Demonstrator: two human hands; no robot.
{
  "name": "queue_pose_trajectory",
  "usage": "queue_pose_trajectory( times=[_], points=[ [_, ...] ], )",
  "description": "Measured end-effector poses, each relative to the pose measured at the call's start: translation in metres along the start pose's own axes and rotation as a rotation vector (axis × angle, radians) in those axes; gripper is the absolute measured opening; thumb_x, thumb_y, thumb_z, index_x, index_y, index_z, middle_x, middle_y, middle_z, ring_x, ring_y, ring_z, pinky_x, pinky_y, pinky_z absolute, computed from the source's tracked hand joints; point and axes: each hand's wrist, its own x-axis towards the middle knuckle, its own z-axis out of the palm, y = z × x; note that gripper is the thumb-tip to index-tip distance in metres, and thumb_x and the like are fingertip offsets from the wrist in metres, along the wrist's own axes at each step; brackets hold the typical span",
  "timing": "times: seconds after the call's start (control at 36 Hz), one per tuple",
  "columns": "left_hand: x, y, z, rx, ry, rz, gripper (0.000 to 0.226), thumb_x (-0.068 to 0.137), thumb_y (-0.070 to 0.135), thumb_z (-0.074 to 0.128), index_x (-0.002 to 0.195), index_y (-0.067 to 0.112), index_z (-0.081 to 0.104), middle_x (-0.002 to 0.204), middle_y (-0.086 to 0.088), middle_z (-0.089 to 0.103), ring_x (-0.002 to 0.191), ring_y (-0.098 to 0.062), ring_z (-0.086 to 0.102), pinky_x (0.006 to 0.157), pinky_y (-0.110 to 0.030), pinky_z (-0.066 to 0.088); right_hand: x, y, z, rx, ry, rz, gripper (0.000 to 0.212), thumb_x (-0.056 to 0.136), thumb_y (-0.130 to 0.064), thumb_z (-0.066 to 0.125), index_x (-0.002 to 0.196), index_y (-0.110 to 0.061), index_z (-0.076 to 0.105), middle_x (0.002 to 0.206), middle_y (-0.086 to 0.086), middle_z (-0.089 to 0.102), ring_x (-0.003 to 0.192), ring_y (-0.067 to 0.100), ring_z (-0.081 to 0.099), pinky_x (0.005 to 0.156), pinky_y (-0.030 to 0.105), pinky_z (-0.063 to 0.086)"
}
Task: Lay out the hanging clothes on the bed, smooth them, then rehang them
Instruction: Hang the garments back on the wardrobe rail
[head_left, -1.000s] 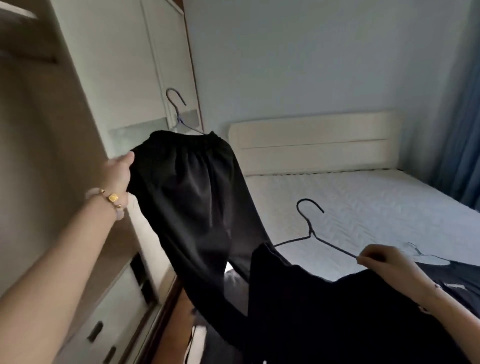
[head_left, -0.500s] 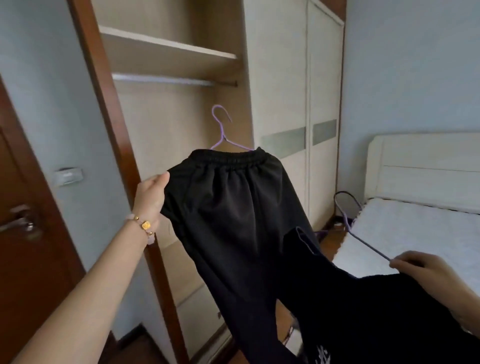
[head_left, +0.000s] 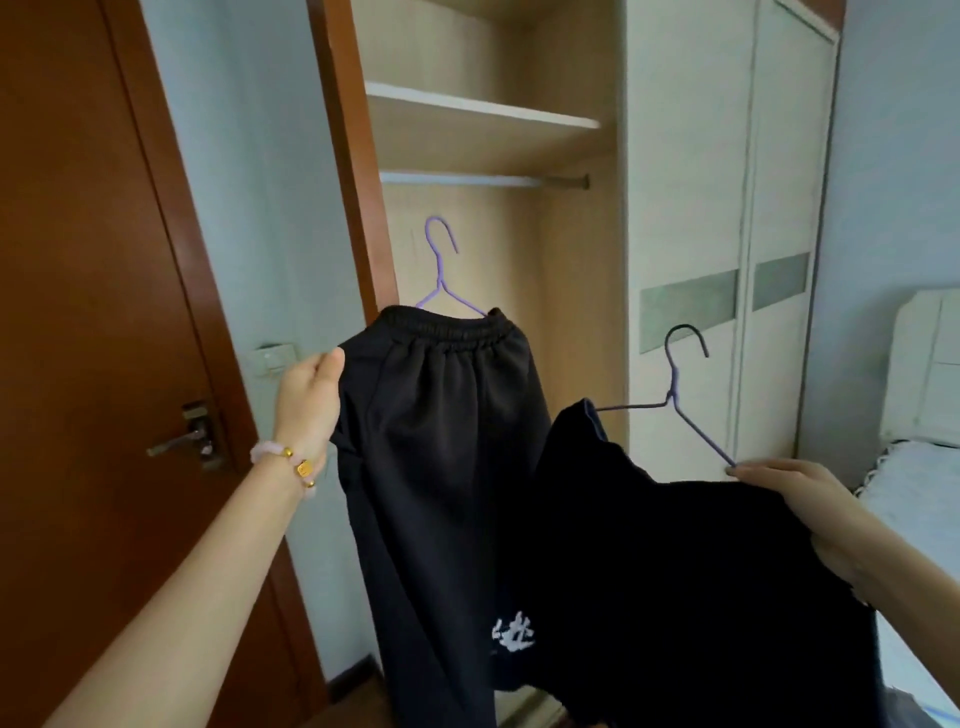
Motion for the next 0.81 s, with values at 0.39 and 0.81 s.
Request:
queue_pose_trajectory(
  times=[0.39, 0.81],
  points=[
    [0.073, -0.056, 0.042, 0.009, -0.116, -0.031, 0.033, 0.097, 0.023, 0.044, 0.067, 0.01, 0.042, 0.062, -0.005, 0.034, 0.062, -0.018, 0.032, 0.06, -0.029, 0.025, 0.094, -0.034, 0.11, -0.028, -0.001, 0.027, 0.019, 0.089, -0.001, 0.053, 0.1, -0.001, 0.068, 0.103, 0.028, 0.067, 0.095, 0.036, 0.063, 0.099, 0.045, 0.045],
    [0.135, -0.065, 0.12, -0.127, -0.016, -0.086, 0.042, 0.1, 0.022, 0.039, 0.059, 0.014, 0.036, 0.061, 0.0, 0.035, 0.058, -0.012, 0.036, 0.054, -0.023, 0.03, 0.197, -0.088, 0.151, 0.191, -0.124, -0.079, 0.019, 0.091, 0.002, 0.05, 0.101, -0.004, 0.065, 0.095, 0.02, 0.067, 0.079, 0.027, 0.066, 0.059, 0.027, 0.058]
  ],
)
